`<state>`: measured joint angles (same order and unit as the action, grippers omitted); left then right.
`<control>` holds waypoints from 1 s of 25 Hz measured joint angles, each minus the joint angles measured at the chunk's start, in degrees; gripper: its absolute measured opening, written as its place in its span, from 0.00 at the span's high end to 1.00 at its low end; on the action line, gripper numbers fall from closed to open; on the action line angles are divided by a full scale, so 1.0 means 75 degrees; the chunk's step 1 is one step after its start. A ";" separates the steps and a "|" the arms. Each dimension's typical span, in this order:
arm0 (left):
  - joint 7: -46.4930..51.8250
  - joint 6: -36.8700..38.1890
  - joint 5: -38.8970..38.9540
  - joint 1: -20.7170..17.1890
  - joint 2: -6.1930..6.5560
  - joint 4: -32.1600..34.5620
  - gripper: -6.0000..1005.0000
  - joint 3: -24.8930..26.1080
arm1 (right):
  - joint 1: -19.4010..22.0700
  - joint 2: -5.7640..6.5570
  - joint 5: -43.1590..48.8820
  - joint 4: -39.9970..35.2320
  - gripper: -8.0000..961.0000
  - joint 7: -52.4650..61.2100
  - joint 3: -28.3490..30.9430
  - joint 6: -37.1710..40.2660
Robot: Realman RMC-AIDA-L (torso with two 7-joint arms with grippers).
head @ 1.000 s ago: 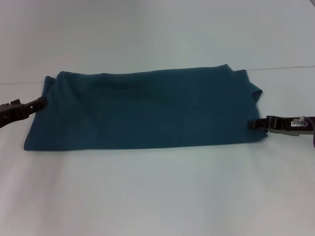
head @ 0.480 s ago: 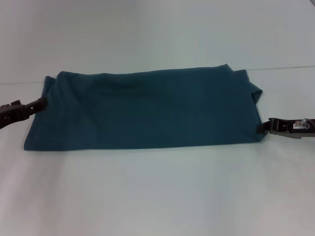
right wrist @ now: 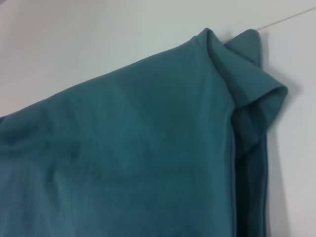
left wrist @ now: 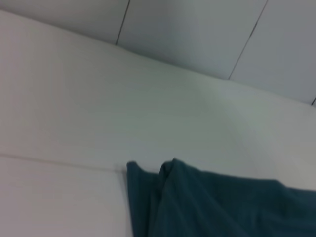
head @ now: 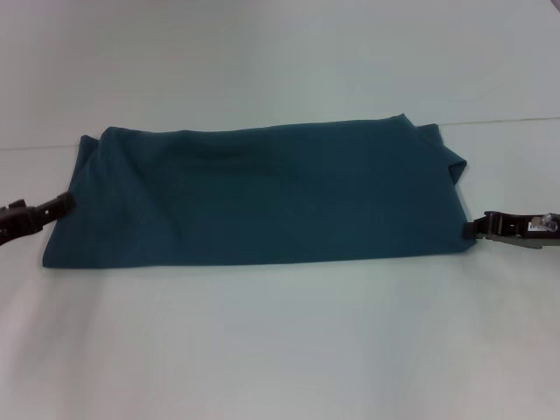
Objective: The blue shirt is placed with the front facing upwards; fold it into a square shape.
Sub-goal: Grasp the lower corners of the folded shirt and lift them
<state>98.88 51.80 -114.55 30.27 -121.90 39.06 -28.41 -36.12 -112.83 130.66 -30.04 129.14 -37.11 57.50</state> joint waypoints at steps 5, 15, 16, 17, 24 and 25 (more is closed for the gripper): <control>0.0053 0.0037 -0.0343 -0.0039 -0.0032 -0.0021 0.10 -0.0008 | 0.0000 -0.0011 0.0001 -0.0011 0.99 -0.0014 0.0003 0.0008; 0.0816 0.0256 -0.1401 -0.0010 -0.0020 0.0034 0.10 -0.0011 | 0.0058 -0.0014 0.0004 -0.0026 0.99 -0.0026 0.0003 0.0071; 0.0898 0.0255 -0.1469 -0.0002 -0.0015 0.0042 0.10 -0.0011 | 0.0058 -0.0014 0.0005 -0.0027 0.99 -0.0029 0.0001 0.0071; 0.0942 0.0246 -0.1495 0.0001 -0.0015 0.0045 0.10 -0.0011 | 0.0058 -0.0014 0.0005 -0.0026 0.99 -0.0032 -0.0001 0.0072; 0.0985 -0.0063 -0.1515 0.0071 -0.0021 -0.0022 0.10 -0.0047 | 0.0059 -0.0015 0.0002 -0.0026 0.99 -0.0038 -0.0031 0.0071; 0.0982 -0.0145 -0.1520 0.0091 -0.0028 -0.0044 0.10 -0.0089 | 0.0058 -0.0014 0.0001 -0.0026 0.99 -0.0039 -0.0033 0.0070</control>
<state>106.24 50.71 -125.95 30.95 -122.11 38.73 -29.08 -35.68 -112.94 130.67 -30.24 128.85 -37.36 58.02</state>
